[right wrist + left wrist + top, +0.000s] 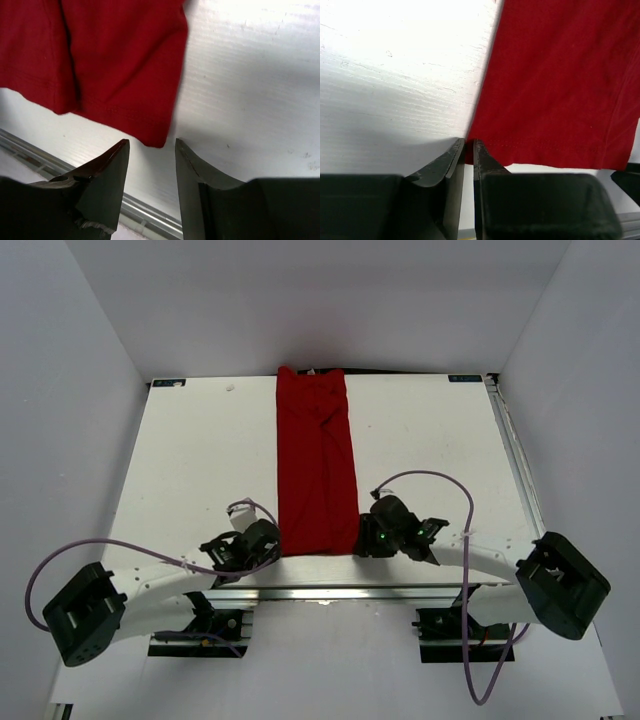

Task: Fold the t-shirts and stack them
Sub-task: Grab the bottom of the folded rectangular tshirt with both arms

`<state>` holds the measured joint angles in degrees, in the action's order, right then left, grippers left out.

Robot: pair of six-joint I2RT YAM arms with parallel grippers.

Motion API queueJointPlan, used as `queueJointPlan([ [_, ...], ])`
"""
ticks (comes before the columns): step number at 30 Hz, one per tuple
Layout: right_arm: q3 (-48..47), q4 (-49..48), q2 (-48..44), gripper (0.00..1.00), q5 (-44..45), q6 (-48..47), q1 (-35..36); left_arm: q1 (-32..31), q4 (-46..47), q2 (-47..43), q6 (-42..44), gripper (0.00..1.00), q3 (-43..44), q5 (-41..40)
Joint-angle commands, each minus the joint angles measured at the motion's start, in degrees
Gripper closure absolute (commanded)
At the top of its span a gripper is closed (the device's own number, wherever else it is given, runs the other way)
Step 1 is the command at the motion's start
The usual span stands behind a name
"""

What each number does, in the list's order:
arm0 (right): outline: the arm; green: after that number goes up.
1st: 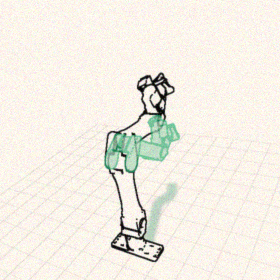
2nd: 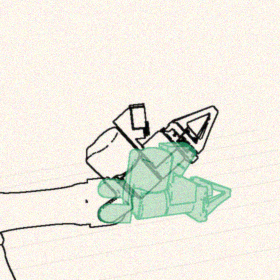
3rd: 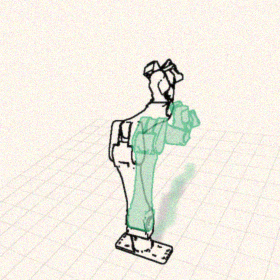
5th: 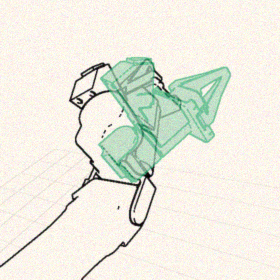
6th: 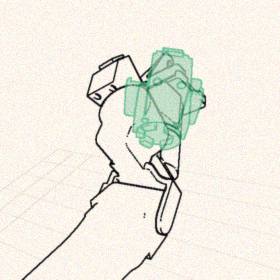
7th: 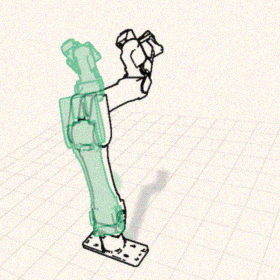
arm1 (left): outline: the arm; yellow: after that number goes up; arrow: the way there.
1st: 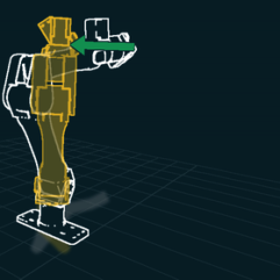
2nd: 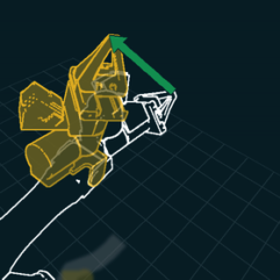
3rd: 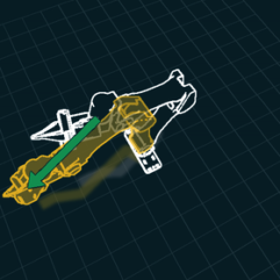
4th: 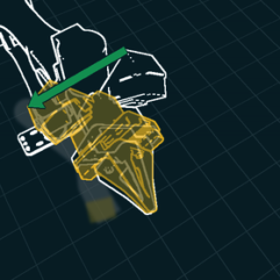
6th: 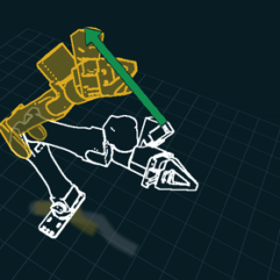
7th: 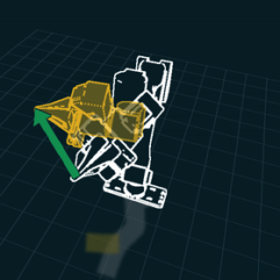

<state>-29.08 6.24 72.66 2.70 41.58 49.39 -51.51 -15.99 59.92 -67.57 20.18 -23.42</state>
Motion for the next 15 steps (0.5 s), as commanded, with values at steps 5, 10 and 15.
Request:
queueJointPlan([
  [5,2.5,-4.8,2.2,0.55,-0.2,2.0,-0.8,-0.1,2.8,1.3,-0.5,0.77,0.5,0.7],
  [10,2.3,-5.6,4.3,0.7,-0.3,1.8,-1.0,-0.1,2.9,2.3,-0.1,0.88,0.9,-0.3],
  [15,1.7,-6.4,4.9,1.0,0.4,1.2,-1.3,-0.1,0.7,4.9,2.0,1.0,3.5,-0.3],
])
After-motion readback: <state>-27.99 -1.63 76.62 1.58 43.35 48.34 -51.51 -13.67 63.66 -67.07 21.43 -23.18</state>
